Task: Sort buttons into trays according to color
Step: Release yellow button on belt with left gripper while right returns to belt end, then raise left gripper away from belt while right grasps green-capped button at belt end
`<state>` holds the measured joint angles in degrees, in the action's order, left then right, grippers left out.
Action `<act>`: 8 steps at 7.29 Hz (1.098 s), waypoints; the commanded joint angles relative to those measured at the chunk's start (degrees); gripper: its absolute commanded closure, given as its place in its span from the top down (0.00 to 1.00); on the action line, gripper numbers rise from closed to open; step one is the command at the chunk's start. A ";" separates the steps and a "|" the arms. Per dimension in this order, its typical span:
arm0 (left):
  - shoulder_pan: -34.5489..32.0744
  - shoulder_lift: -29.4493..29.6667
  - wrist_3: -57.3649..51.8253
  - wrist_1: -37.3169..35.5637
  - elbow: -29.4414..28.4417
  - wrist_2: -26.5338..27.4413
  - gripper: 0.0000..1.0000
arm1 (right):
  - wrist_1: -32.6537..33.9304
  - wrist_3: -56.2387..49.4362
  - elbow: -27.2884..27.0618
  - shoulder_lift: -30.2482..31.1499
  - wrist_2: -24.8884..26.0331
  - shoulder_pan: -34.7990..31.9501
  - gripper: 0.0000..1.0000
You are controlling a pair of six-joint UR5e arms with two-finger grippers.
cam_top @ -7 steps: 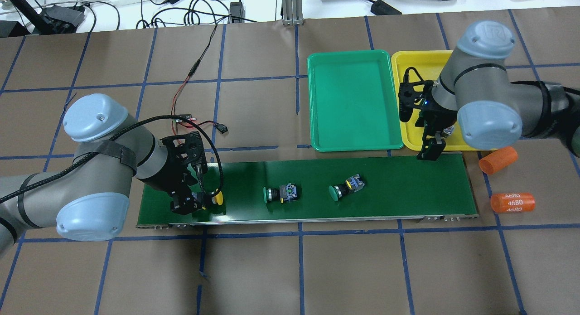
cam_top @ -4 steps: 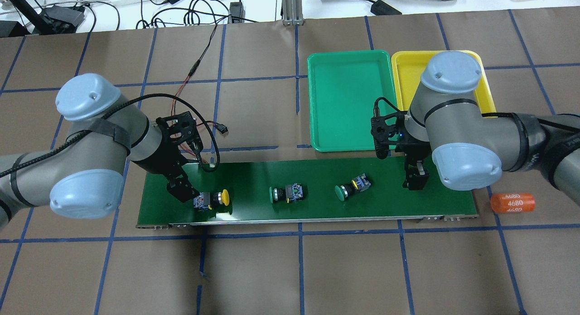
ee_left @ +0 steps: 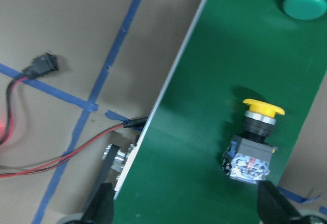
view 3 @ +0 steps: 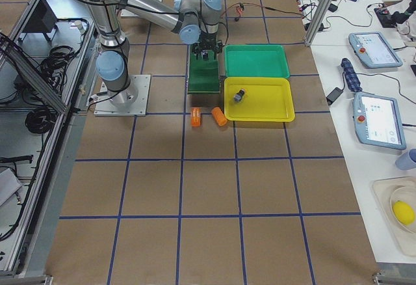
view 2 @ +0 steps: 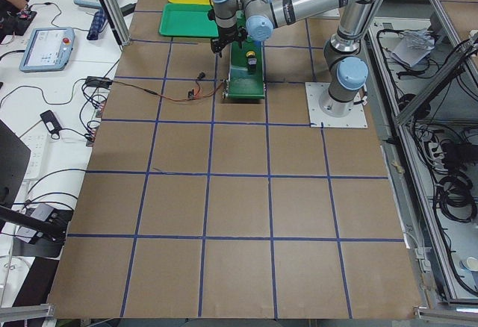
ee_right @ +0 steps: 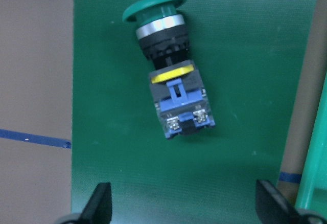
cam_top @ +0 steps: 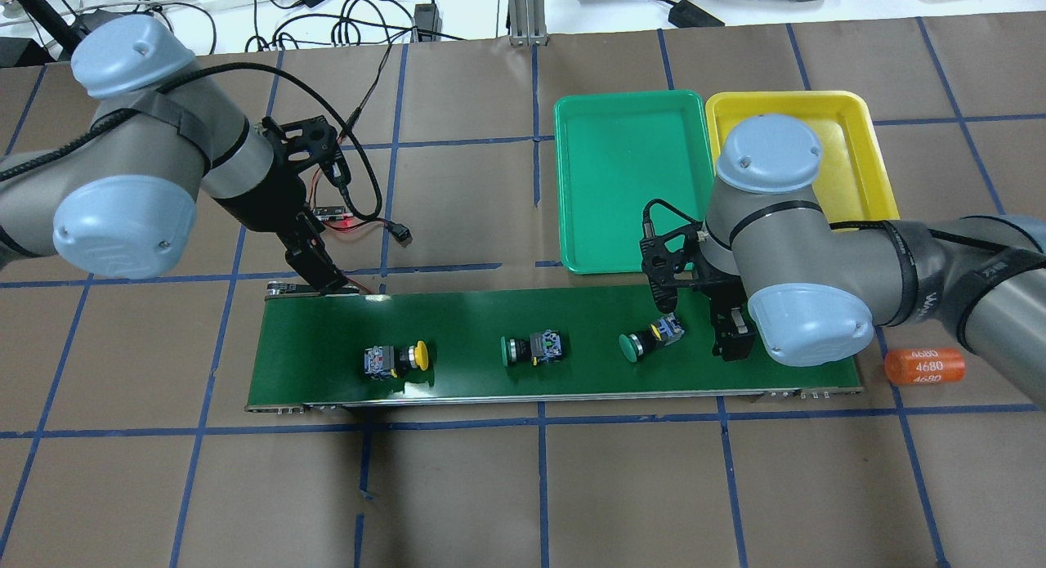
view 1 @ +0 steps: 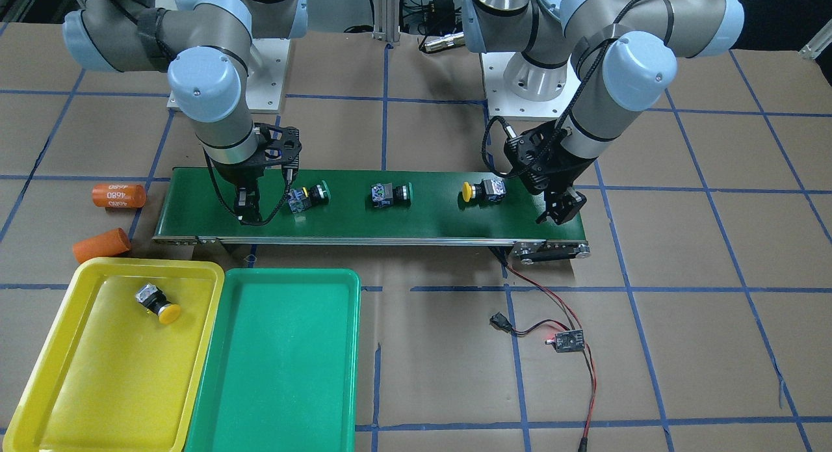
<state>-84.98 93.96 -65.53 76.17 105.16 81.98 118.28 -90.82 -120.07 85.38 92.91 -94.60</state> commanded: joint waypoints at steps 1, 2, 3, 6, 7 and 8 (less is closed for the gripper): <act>-0.45 1.31 9.40 4.07 -5.38 -0.24 1.00 | 1.60 1.96 -2.18 -1.00 -0.71 -0.05 0.99; -0.80 1.32 15.89 4.08 -6.10 -0.33 1.00 | 1.69 2.57 -2.19 -1.00 -0.71 -0.05 0.99; -1.33 1.06 23.70 4.08 -6.28 -2.50 1.00 | 1.61 4.05 -2.53 -1.00 -0.71 -0.05 0.99; -4.66 1.05 51.21 5.38 -9.26 -3.06 1.00 | 1.78 4.16 -2.89 -1.00 -2.11 0.03 0.96; -6.24 0.18 59.03 7.74 -9.96 -0.18 1.00 | 1.87 4.16 -2.89 -1.00 -2.12 0.03 0.96; -7.73 -1.65 62.68 10.20 -10.14 1.33 1.00 | 1.87 4.16 -2.89 -1.09 -2.21 0.03 0.96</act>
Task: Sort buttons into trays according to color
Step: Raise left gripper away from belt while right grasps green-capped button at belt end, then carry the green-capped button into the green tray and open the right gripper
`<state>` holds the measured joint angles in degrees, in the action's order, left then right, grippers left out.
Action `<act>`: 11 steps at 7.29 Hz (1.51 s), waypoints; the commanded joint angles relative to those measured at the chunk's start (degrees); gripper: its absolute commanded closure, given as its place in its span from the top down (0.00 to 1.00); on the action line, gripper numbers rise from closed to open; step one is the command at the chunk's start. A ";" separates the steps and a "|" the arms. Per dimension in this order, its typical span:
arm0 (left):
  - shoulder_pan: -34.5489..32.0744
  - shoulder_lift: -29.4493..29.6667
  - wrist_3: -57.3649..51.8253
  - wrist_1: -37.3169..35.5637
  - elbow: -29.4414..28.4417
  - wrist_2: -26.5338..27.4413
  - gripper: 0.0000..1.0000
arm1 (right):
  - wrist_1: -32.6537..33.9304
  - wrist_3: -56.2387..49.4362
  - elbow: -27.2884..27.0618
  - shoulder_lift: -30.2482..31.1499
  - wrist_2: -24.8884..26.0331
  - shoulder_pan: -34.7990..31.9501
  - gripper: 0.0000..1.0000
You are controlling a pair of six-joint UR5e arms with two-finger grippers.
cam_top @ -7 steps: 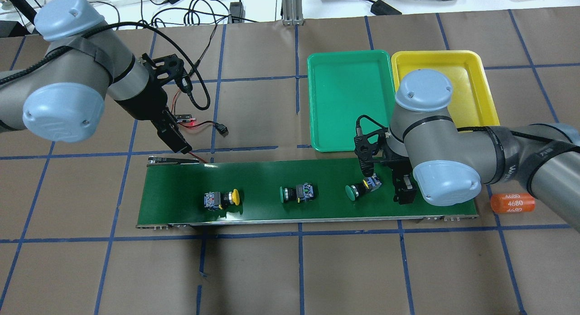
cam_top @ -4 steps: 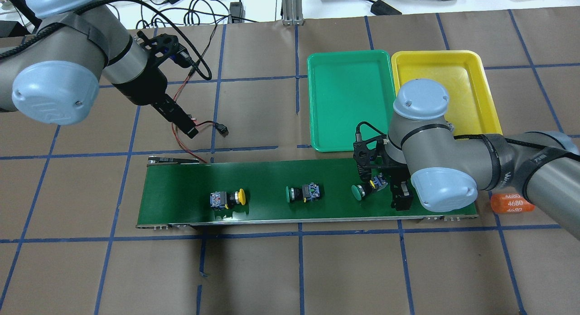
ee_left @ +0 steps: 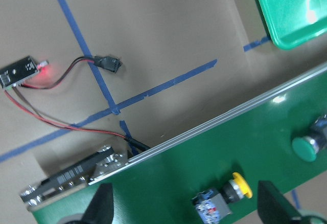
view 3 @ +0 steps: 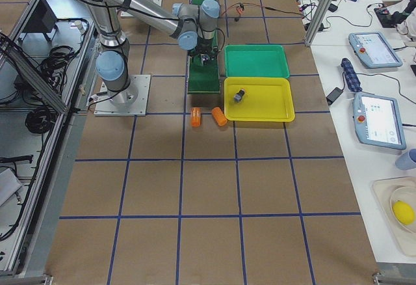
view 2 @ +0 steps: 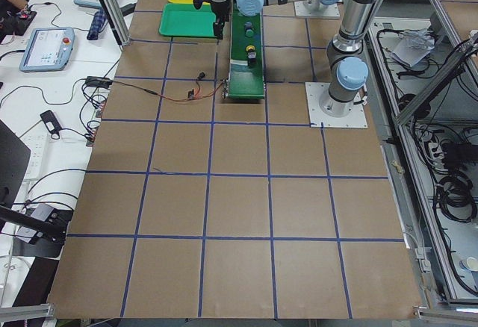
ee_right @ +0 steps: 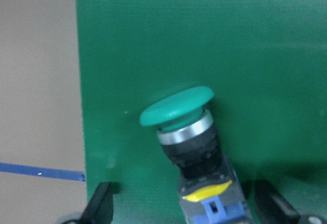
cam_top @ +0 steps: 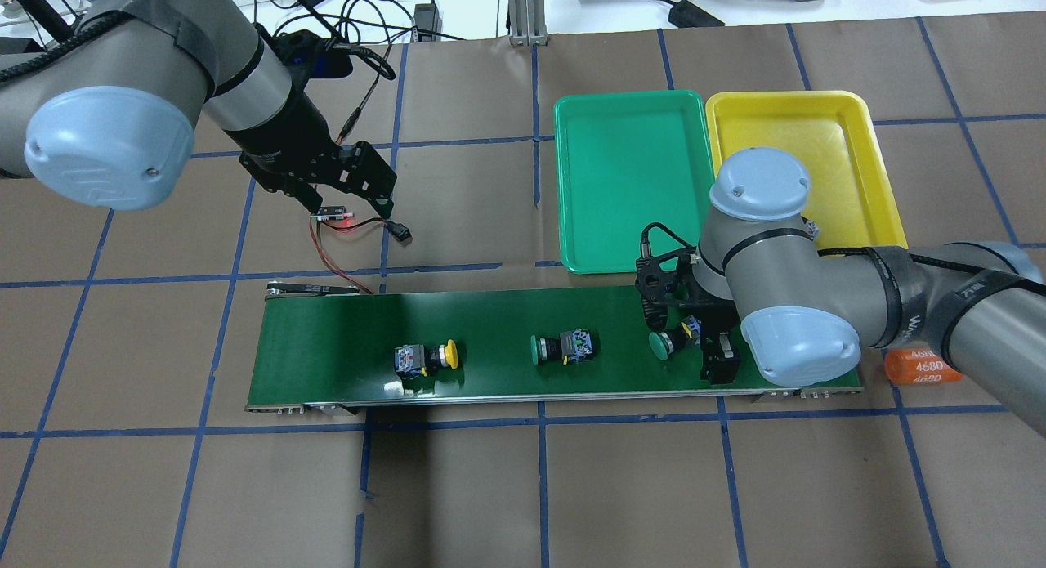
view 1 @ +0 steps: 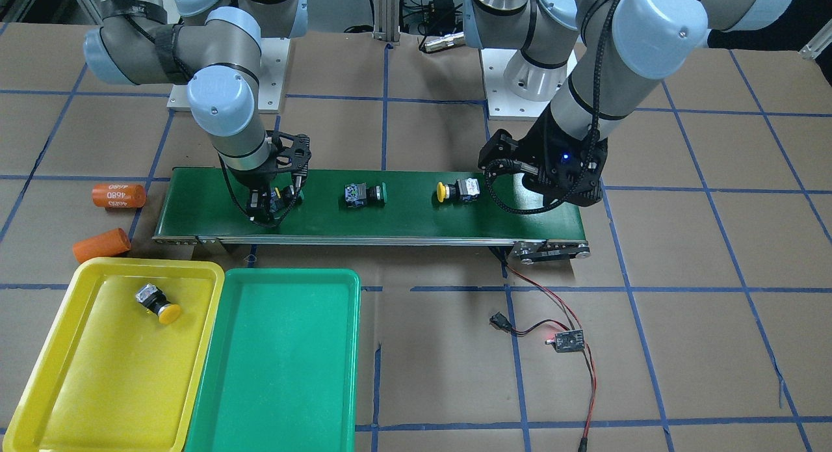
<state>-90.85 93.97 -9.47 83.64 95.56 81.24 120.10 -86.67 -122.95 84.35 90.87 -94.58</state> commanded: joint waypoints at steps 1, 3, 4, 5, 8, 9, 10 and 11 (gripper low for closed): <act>-2.31 -1.86 11.27 3.72 -0.55 2.35 1.00 | -0.13 -0.42 0.08 0.02 0.01 0.10 0.78; -2.32 -3.70 16.77 4.17 -0.72 2.08 1.00 | -0.31 -0.69 0.51 0.37 0.97 0.10 0.10; -2.32 -4.58 14.68 4.43 -0.98 2.08 1.00 | -0.92 -0.95 1.73 0.64 1.41 0.53 0.00; -1.97 -5.28 10.92 5.91 -1.16 2.17 1.00 | -1.62 -0.78 5.14 0.12 1.15 0.36 0.00; -1.53 -5.90 9.83 9.53 -2.74 4.28 1.00 | -3.73 -0.17 22.94 -10.99 0.01 0.45 0.00; -1.53 -5.99 9.83 9.53 -2.66 4.28 1.00 | -4.26 -0.16 28.32 -15.57 -0.43 0.54 0.07; -1.53 -5.91 9.83 9.53 -2.57 4.20 1.00 | -4.26 0.27 28.38 -16.92 -0.34 0.62 0.82; -1.53 -5.90 9.83 9.18 -2.57 4.19 1.00 | -4.35 1.75 28.38 -16.76 -0.17 1.32 1.00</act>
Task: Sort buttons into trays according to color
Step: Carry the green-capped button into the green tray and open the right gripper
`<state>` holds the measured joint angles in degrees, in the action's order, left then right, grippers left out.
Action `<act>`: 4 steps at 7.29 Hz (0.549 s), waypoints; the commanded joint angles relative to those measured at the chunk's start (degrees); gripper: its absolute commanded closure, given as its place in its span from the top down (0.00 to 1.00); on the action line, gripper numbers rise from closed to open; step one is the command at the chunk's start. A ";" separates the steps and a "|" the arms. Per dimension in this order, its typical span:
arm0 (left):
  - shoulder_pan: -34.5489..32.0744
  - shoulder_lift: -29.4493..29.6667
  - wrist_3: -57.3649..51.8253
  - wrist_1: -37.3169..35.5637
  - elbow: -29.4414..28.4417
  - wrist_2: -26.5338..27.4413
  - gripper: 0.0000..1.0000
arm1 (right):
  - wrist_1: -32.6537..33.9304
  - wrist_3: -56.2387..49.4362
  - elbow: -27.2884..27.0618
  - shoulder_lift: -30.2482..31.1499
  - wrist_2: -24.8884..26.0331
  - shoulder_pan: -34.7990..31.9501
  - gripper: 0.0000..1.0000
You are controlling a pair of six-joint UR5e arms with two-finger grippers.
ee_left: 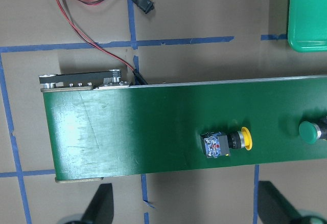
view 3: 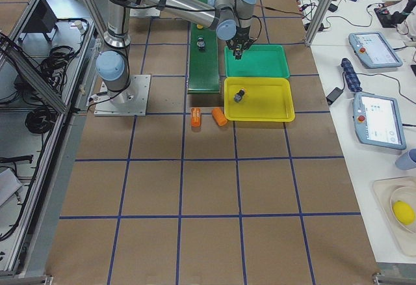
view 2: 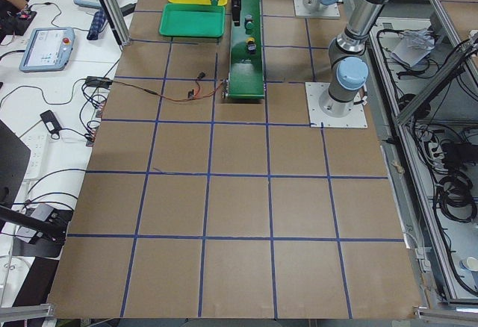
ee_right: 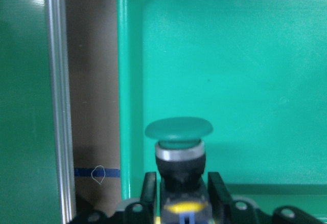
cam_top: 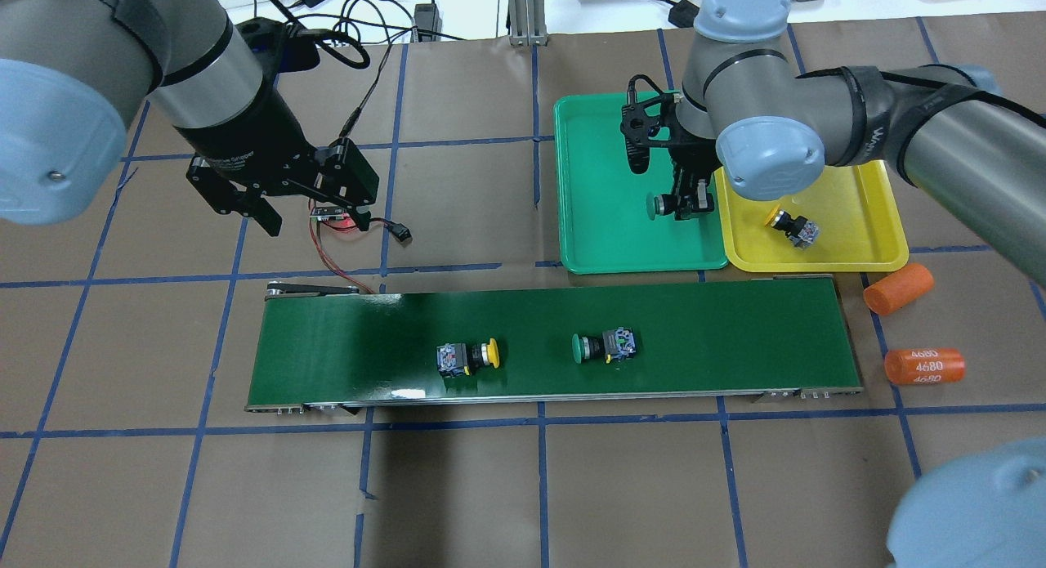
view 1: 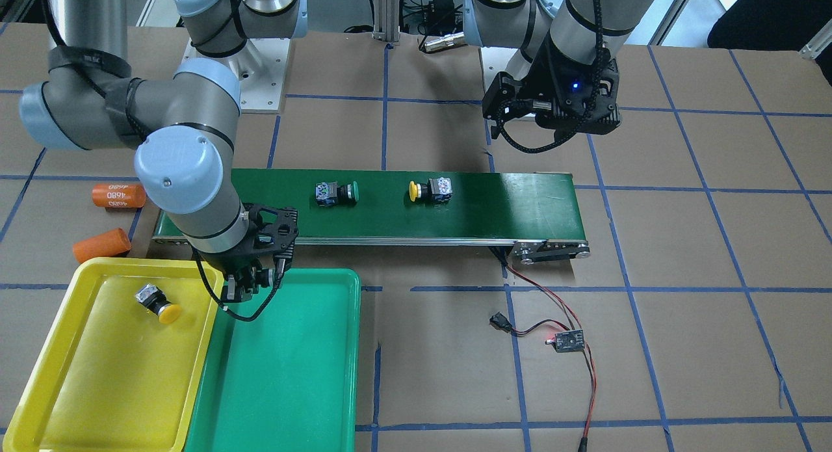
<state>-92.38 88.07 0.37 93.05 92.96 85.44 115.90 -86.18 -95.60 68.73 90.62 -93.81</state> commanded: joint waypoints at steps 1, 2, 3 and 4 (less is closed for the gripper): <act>0.00 0.00 -0.02 -0.24 0.11 -0.01 1.00 | -0.41 1.19 0.86 -1.14 0.25 1.78 1.00; 0.00 0.00 -0.02 -0.41 0.38 0.08 1.00 | -2.42 1.27 0.33 -0.62 0.25 2.40 1.00; 0.00 0.00 -0.02 -0.50 0.47 0.08 1.00 | -5.31 1.54 -2.54 1.99 0.17 2.41 1.00; 0.00 -0.09 -0.02 -0.59 0.47 0.08 1.00 | -4.29 1.28 -9.01 6.20 0.60 2.49 1.00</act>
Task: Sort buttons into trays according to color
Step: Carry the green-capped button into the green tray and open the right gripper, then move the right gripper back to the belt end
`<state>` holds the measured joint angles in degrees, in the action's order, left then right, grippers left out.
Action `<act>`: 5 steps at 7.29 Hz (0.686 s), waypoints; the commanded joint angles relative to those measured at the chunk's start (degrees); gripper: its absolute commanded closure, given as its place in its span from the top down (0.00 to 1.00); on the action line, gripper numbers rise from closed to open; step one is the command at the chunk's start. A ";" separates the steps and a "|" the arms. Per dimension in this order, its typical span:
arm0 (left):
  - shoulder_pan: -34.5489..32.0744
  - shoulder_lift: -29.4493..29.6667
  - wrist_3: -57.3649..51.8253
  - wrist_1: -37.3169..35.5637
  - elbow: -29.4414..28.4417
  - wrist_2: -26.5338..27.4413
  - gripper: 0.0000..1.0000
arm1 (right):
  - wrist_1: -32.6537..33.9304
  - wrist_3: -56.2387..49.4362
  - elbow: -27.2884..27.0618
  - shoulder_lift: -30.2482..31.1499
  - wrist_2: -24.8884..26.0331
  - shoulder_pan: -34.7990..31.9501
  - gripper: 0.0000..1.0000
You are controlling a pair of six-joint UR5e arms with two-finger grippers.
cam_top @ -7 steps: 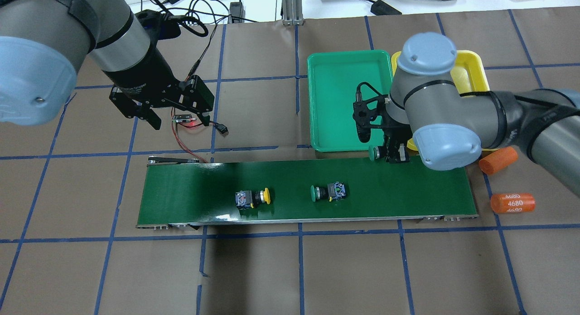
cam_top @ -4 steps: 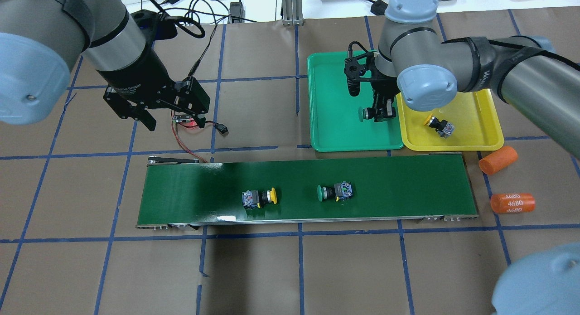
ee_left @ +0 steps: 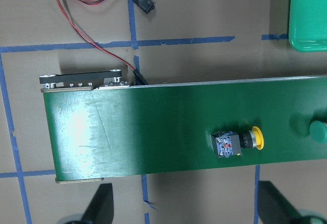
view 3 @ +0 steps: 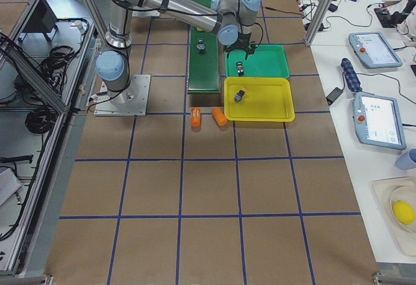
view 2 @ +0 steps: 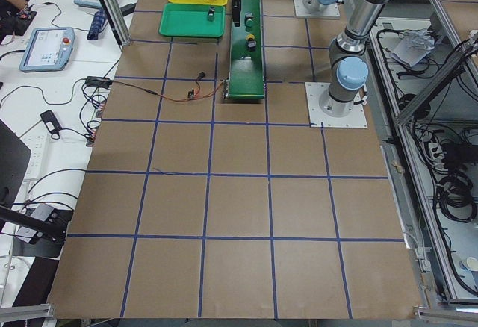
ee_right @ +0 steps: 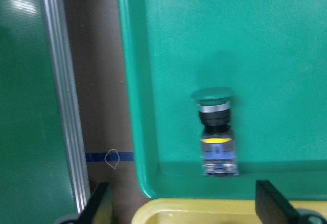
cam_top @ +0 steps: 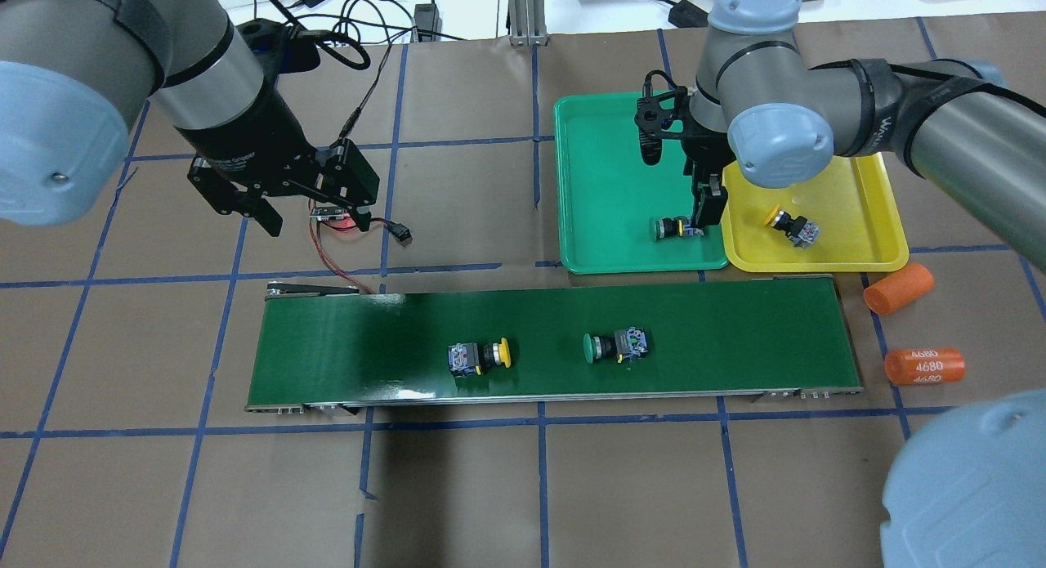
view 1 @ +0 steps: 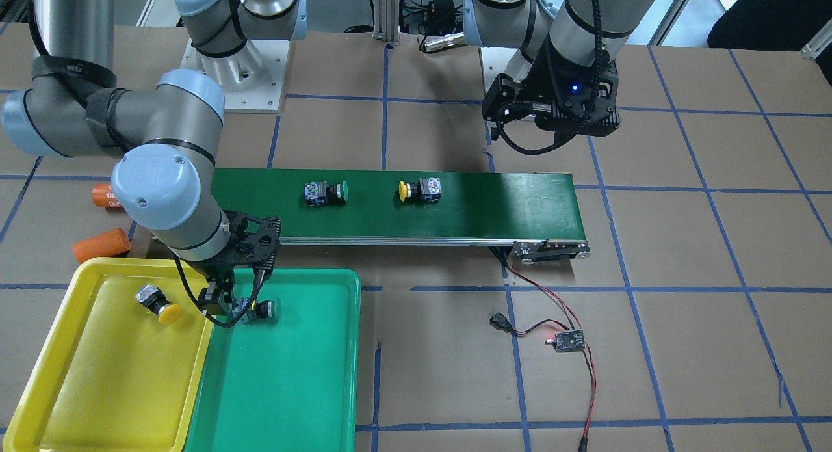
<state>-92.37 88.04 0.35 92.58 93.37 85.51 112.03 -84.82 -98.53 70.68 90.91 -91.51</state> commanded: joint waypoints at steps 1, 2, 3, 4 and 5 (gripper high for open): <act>0.00 -0.15 0.00 0.23 -0.20 0.10 1.00 | 0.12 -0.35 -12.42 9.08 0.41 0.19 1.00; 0.00 -0.33 0.00 0.23 0.06 0.10 1.00 | 1.51 -0.26 -17.53 12.87 0.41 -0.07 1.00; 0.00 -0.50 0.00 0.23 0.58 0.10 1.00 | 3.01 -0.09 -21.14 14.73 0.41 0.19 1.00; 0.00 -0.50 0.00 0.23 0.59 0.10 1.00 | 4.07 0.00 -23.27 15.54 0.41 0.10 1.00; 0.00 -0.59 0.00 0.23 0.68 0.18 1.00 | 4.16 0.09 -24.60 16.41 0.15 0.10 1.00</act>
<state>-92.37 87.55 0.35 92.81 93.91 85.63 115.53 -84.84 -120.68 85.71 91.26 -91.40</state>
